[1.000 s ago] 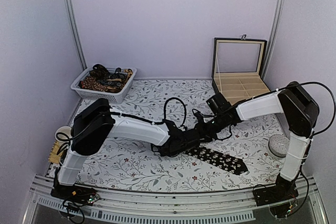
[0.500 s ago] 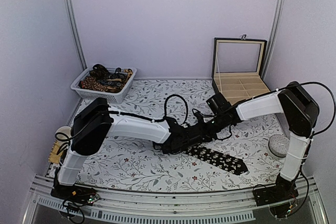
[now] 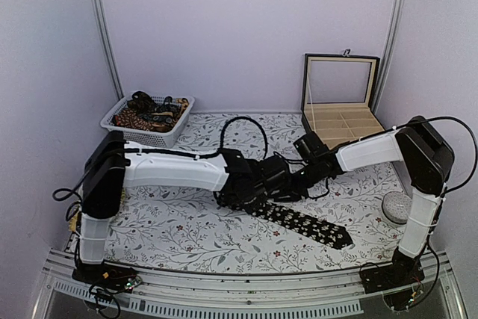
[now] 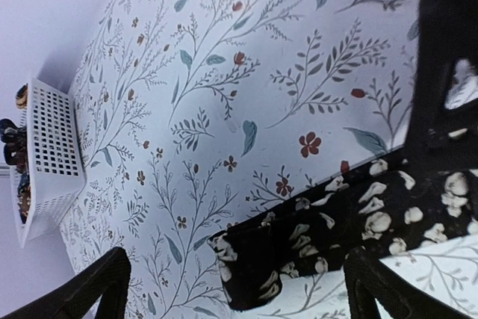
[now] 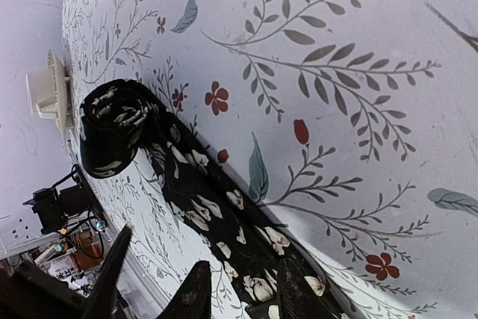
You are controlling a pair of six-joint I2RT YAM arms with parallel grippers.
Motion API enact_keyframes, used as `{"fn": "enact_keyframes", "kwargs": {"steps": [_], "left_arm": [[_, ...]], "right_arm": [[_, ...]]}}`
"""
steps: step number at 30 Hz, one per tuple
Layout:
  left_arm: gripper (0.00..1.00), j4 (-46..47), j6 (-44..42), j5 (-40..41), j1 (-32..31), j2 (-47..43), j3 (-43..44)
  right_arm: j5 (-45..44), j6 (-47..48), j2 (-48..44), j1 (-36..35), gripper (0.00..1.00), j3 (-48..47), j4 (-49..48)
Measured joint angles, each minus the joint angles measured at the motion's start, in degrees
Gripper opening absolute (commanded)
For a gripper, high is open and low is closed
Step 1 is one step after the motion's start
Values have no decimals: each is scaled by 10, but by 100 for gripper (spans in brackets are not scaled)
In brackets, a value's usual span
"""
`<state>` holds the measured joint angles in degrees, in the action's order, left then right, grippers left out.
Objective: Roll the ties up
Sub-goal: Roll the tie at the center of the board.
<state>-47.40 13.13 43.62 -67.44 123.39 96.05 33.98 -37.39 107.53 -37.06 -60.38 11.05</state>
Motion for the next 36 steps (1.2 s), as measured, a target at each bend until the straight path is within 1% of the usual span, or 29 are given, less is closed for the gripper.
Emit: {"fn": "enact_keyframes", "kwargs": {"steps": [3, 7, 11, 13, 14, 17, 20, 24, 32, 34, 36], "left_arm": [[100, 30, 11, -43, 5, -74, -34], [100, 106, 34, -128, 33, -200, -128], [100, 183, 60, -214, 107, -306, -238], [98, 216, 71, -253, 144, -341, -284], [95, 230, 80, -269, 162, -354, -303], [92, 269, 93, -311, 196, -368, -344], [91, 305, 102, -353, 215, -367, -377], [89, 345, 110, -400, 233, -355, -406], [75, 408, 116, -452, 265, -333, -438], [73, 423, 116, -462, 272, -329, -446], [69, 438, 116, -473, 280, -324, -454]], "right_arm": [[0, -6, 0, -1, 32, -5, -2], [-3, -15, 0, -9, 34, -26, -7], [-5, -29, 0, -28, 37, -64, -13], [-4, -38, 0, -42, 37, -82, -21], [-4, -42, 0, -49, 37, -90, -26], [-4, -62, 1, -69, 37, -106, -41], [-4, -83, 1, -83, 38, -118, -55], [-4, -117, 5, -95, 42, -120, -82], [-4, -184, 53, -102, 43, -120, -121], [-4, -198, 69, -103, 44, -120, -131], [-3, -209, 84, -104, 44, -120, -135]]}}
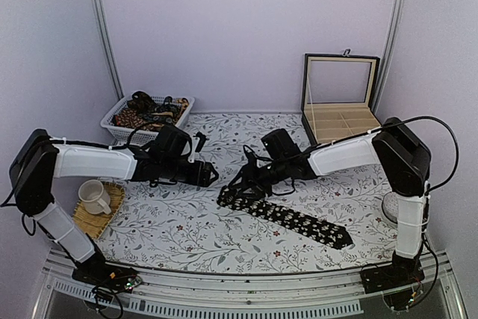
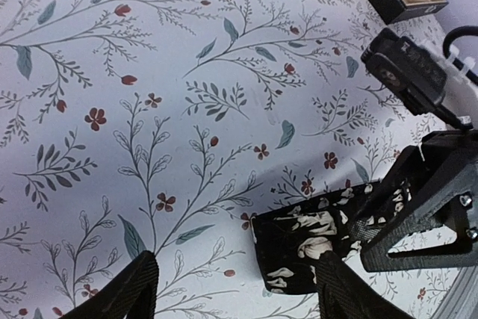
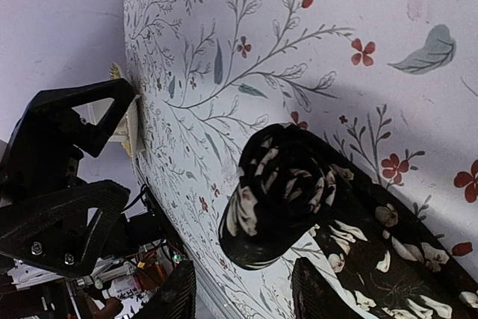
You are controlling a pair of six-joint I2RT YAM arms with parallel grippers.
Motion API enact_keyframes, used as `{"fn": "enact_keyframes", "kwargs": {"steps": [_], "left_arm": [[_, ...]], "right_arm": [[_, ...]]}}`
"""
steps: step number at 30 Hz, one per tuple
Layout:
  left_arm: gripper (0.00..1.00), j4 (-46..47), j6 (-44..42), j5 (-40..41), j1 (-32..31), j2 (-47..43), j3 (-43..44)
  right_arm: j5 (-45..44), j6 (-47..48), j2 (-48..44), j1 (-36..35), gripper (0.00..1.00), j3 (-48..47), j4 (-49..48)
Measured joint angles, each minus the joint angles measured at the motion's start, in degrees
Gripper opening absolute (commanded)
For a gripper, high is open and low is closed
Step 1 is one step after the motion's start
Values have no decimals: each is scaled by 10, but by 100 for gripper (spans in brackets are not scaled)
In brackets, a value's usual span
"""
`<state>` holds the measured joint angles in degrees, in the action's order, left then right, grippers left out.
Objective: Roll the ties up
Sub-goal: Roll the tie at the center of the board.
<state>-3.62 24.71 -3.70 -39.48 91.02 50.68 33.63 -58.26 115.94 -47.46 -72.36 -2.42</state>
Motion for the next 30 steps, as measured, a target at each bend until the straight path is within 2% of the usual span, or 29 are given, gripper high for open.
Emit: {"fn": "enact_keyframes", "kwargs": {"steps": [15, 21, 25, 30], "left_arm": [[61, 42, -7, -49, 13, 86, -7], [53, 61, -9, -75, 12, 94, -7], [48, 68, -10, -90, 9, 107, -7], [48, 74, -12, -100, 5, 111, -7]], "right_arm": [[1, -22, 44, -2, 42, -24, -2], [6, -24, 53, -2, 39, -24, 3], [7, -24, 54, -2, 34, -24, 4], [12, -22, 56, -2, 27, -24, 4]]}}
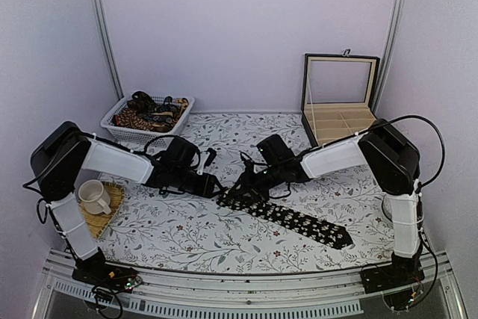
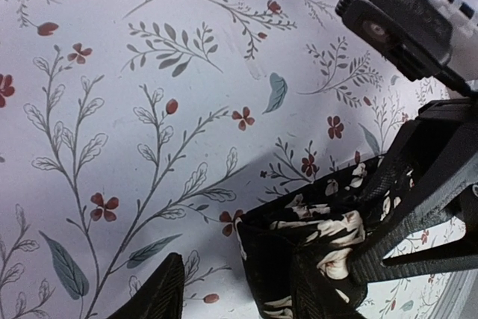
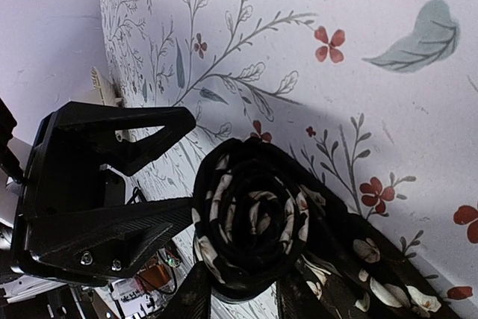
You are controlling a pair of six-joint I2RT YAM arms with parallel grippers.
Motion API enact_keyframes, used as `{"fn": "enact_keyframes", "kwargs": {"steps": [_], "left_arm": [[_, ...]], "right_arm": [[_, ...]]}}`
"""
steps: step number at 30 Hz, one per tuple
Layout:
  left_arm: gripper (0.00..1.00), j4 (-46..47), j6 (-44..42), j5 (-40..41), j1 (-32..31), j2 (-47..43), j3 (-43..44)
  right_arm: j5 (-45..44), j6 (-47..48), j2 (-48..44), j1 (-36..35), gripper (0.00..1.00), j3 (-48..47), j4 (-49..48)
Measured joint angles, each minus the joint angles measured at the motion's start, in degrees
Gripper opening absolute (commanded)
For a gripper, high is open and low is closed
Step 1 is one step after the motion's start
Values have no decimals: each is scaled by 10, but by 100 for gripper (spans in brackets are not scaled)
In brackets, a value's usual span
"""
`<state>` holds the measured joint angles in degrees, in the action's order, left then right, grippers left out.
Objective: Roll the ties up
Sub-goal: Roll the tie at the center of the board.
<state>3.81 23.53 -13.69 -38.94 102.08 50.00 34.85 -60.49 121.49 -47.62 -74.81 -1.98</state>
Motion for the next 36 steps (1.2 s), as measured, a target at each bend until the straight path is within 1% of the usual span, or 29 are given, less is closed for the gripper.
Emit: {"fn": "enact_keyframes", "kwargs": {"steps": [2, 4, 8, 10, 14, 18, 23, 27, 31, 36], "left_arm": [[49, 0, -4, 0, 0, 0, 0], [54, -2, -11, 1, 0, 0, 2], [82, -29, -44, 14, -1, -3, 22], [98, -56, -75, 26, -1, -9, 44], [100, -107, -160, 38, 0, -19, 99], [100, -154, -297, 13, -1, -20, 148], [100, -202, -479, -39, -1, -21, 133], [100, -238, -590, -87, -1, -8, 135], [100, -261, -671, -99, -1, 19, 150], [99, -288, -742, -103, -1, 65, 182]], "right_arm": [[0, 0, 0, 0, 25, 0, 1], [1, 2, 1, 0, 24, 1, 2], [2, 7, 3, 0, 23, 3, 4], [4, 12, 9, 0, 22, 3, 4], [16, 22, 21, 3, 22, 5, 3], [29, 31, 24, 8, 22, 10, -6], [44, 39, 28, 15, 22, 10, -12], [54, 44, 31, 19, 22, 10, -14], [60, 49, 31, 22, 22, 10, -14], [62, 52, 31, 23, 22, 10, -13]]}}
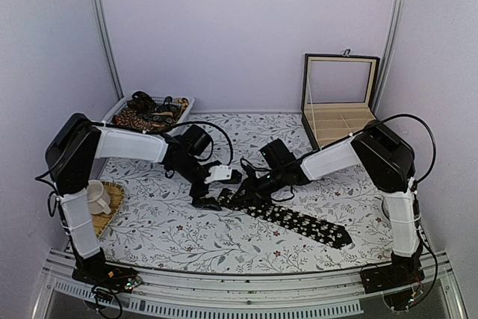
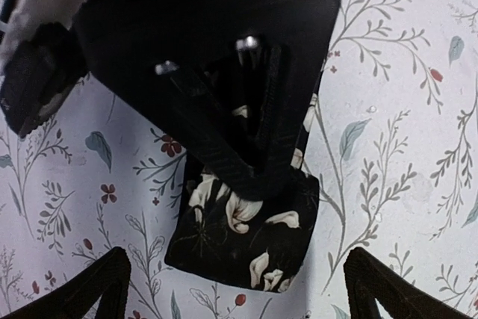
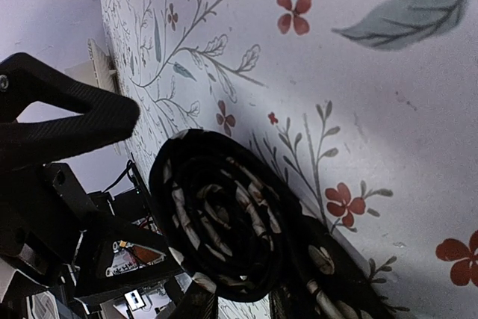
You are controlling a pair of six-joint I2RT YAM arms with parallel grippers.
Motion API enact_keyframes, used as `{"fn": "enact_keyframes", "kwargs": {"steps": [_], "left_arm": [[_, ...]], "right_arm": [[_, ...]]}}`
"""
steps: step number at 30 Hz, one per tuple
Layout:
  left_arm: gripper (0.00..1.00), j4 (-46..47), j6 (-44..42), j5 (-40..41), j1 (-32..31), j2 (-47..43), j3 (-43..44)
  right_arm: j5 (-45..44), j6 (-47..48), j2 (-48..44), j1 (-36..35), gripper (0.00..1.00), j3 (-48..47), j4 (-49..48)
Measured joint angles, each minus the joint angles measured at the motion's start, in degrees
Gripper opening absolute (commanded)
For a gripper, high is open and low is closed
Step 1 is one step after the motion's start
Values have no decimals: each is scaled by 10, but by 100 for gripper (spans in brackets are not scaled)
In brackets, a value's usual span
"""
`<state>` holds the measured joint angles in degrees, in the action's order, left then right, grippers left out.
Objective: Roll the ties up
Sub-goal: Roll the tie at the center of the board.
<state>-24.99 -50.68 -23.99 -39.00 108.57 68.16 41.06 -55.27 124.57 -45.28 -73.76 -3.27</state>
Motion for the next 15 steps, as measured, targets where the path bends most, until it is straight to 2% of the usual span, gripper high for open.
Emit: {"fn": "enact_keyframes", "kwargs": {"steps": [4, 8, 10, 11, 15], "left_arm": [[94, -7, -34, 3, -1, 15, 5], [81, -6, -56, 9, -5, 17, 8], [68, -3, -59, 10, -7, 17, 11], [53, -2, -59, 11, -8, 18, 14], [50, -1, -58, 12, -15, 37, 31]], "right_arm": [[0, 2, 0, 1, 22, 0, 1], [1, 5, 0, 1, 22, 0, 2], [2, 6, 0, 2, 22, 0, 2], [2, 7, 0, 2, 22, 0, 3], [4, 9, 0, 3, 22, 0, 4]]}}
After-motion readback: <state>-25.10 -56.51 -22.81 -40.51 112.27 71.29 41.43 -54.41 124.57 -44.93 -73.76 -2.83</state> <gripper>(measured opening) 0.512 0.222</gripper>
